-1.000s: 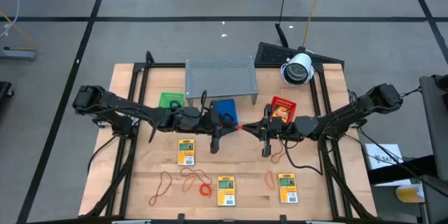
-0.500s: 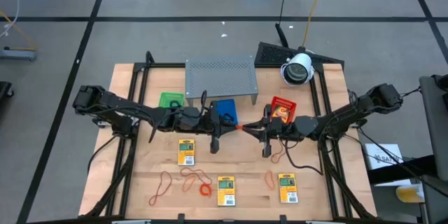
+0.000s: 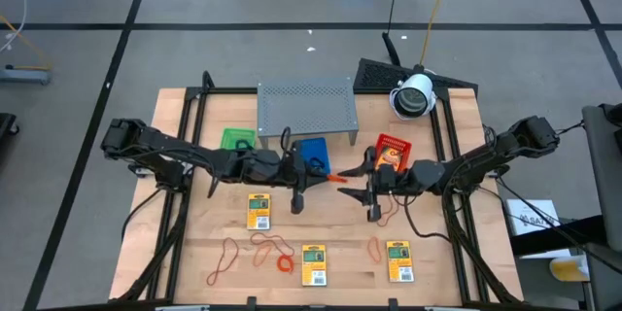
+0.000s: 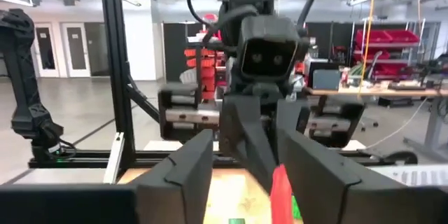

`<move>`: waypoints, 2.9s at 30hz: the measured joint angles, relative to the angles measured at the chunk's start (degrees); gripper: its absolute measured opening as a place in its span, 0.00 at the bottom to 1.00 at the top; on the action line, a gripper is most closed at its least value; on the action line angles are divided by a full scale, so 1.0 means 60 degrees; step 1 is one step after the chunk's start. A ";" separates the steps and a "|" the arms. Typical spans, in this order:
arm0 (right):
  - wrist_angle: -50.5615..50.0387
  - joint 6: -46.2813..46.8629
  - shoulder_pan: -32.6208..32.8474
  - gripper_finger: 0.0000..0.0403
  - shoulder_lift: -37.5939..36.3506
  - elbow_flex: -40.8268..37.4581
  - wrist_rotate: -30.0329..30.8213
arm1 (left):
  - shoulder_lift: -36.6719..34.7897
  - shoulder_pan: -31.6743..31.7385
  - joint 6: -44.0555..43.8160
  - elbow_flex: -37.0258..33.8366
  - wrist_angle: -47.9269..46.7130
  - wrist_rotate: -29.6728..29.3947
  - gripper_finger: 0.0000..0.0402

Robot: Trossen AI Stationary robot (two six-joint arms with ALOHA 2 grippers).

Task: Pick & Place Office Desk Supplies
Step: Put the orange spring keychain into the green bin

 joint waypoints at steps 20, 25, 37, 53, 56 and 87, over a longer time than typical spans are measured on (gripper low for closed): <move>-0.0452 -0.0056 0.0265 0.42 0.0000 -0.0004 0.0010 | -0.2313 -0.0037 0.0236 -0.0004 -0.3827 -0.2362 0.01; -0.1224 0.0744 0.0261 0.42 0.0000 -0.0007 0.0007 | -0.3371 -0.0095 -0.0634 -0.0004 -0.6189 -0.3650 0.03; -0.1976 0.1022 0.0261 0.41 0.0000 -0.0011 0.0004 | -0.5376 -0.0306 -0.4077 -0.0004 -1.0739 -0.4573 0.03; -0.2095 0.1013 0.0254 0.40 0.0000 -0.0011 0.0007 | -0.5858 -0.0324 -0.8507 -0.0004 -1.4989 -0.4539 0.02; -0.2093 0.1010 0.0254 0.40 0.0000 -0.0011 0.0007 | -0.5865 -0.0324 -0.8692 -0.0004 -1.4998 -0.4506 0.02; -0.2093 0.1012 0.0250 0.40 0.0000 -0.0008 -0.0011 | -0.5326 -0.0704 -0.6265 -0.0004 -1.2384 -0.3703 0.40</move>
